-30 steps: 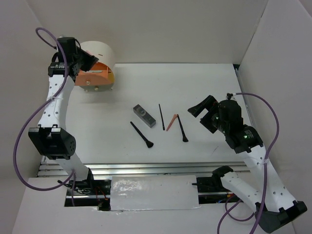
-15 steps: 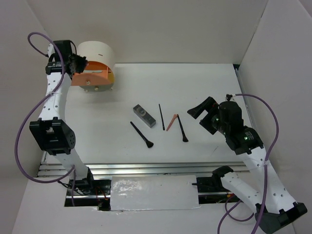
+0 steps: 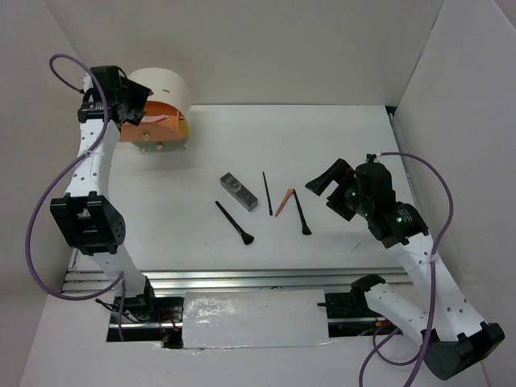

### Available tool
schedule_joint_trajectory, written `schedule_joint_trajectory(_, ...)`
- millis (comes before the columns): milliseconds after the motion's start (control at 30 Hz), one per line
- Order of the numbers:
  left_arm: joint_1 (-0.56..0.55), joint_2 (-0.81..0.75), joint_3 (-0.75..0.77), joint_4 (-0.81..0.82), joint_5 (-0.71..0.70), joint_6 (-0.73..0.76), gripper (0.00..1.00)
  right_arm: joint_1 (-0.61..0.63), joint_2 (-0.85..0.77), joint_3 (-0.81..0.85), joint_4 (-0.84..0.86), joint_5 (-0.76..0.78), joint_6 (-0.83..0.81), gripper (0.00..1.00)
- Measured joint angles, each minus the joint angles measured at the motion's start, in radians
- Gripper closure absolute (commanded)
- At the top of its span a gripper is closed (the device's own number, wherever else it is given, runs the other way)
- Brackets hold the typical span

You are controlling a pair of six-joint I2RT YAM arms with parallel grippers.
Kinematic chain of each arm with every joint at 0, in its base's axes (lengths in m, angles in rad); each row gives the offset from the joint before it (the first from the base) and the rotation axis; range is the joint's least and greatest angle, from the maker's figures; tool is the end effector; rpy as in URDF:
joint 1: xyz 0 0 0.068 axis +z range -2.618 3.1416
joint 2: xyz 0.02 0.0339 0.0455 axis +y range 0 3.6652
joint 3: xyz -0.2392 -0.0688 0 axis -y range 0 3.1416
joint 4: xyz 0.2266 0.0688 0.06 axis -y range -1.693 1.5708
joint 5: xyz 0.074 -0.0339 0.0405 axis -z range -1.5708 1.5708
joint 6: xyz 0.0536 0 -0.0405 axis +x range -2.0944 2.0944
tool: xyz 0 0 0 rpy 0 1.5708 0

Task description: Organize the makeup

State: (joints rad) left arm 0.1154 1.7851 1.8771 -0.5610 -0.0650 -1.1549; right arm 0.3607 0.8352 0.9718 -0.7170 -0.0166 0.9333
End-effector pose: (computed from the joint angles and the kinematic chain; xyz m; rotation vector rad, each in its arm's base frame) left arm 0.4016 0.0501 0.3702 -1.2729 1.6568 -0.5784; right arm 0.1704 0.0652 0.3112 0.6264 2.1635 0.7482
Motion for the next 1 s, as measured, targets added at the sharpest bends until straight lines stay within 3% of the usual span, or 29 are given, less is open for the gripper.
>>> schedule_joint_trajectory(33,0.0,0.0,0.003,0.002,0.0,0.0,0.28,0.0,0.004,0.0,0.0,-0.001,0.0,0.0)
schedule_joint_trajectory(133,0.0,0.0,0.018,0.0,0.001,0.003,0.63,0.0,0.012,0.0,0.003,-0.003,0.0,0.0)
schedule_joint_trajectory(167,0.0,-0.002,0.023,-0.001,0.0,0.001,0.81,0.0,0.014,0.0,0.005,-0.004,-0.001,0.0)
schedule_joint_trajectory(267,-0.004,-0.031,0.022,-0.044,-0.026,-0.007,1.0,0.0,0.023,0.0,0.013,-0.006,0.0,0.0)
schedule_joint_trajectory(567,-0.014,-0.295,-0.22,-0.275,-0.169,-0.082,1.0,-0.001,0.063,0.0,0.048,-0.019,0.0,0.0)
schedule_joint_trajectory(1000,-0.005,-0.13,-0.274,-0.079,-0.165,0.031,1.0,-0.001,0.155,0.016,0.074,-0.043,-0.037,0.0)
